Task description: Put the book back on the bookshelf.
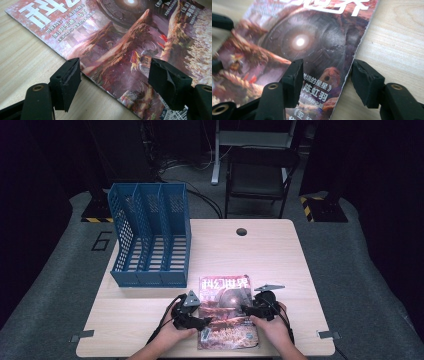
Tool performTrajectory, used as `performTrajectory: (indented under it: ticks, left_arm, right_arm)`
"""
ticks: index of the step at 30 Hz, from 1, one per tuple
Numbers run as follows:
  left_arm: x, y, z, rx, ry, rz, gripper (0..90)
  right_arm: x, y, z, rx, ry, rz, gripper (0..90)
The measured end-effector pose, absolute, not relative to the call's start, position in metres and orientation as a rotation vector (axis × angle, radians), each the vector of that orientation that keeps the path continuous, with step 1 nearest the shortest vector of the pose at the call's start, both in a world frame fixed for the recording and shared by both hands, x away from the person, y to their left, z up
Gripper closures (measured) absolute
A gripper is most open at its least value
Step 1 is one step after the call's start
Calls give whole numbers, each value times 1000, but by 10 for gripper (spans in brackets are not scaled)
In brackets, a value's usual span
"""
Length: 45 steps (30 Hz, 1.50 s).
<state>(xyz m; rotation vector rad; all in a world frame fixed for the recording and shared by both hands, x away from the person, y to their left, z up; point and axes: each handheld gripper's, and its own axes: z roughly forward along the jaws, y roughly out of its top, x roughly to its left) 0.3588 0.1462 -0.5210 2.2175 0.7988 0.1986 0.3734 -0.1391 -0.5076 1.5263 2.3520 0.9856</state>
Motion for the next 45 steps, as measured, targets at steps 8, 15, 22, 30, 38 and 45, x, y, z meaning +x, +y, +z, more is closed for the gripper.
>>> performTrajectory:
  ticks: [8, 15, 22, 30, 38, 45]
  left_arm:
    - [359, 145, -521, 2208, 808, 201, 259]
    - [358, 145, -523, 2188, 814, 214, 258]
    - [357, 144, -523, 2189, 819, 210, 258]
    - [355, 144, -525, 2162, 817, 233, 258]
    - [356, 145, -525, 2174, 798, 232, 256]
    - [356, 146, -525, 2178, 788, 237, 256]
  right_arm:
    - [368, -139, -506, 1662, 2300, 980, 414]
    - [359, -140, -511, 1632, 2225, 1023, 400]
    - [361, -140, -512, 1633, 2229, 1069, 390]
    - [367, -147, -512, 1734, 2207, 1142, 395]
    - [366, -145, -512, 1745, 2185, 1135, 406]
    - [363, -147, -505, 1714, 2174, 1182, 423]
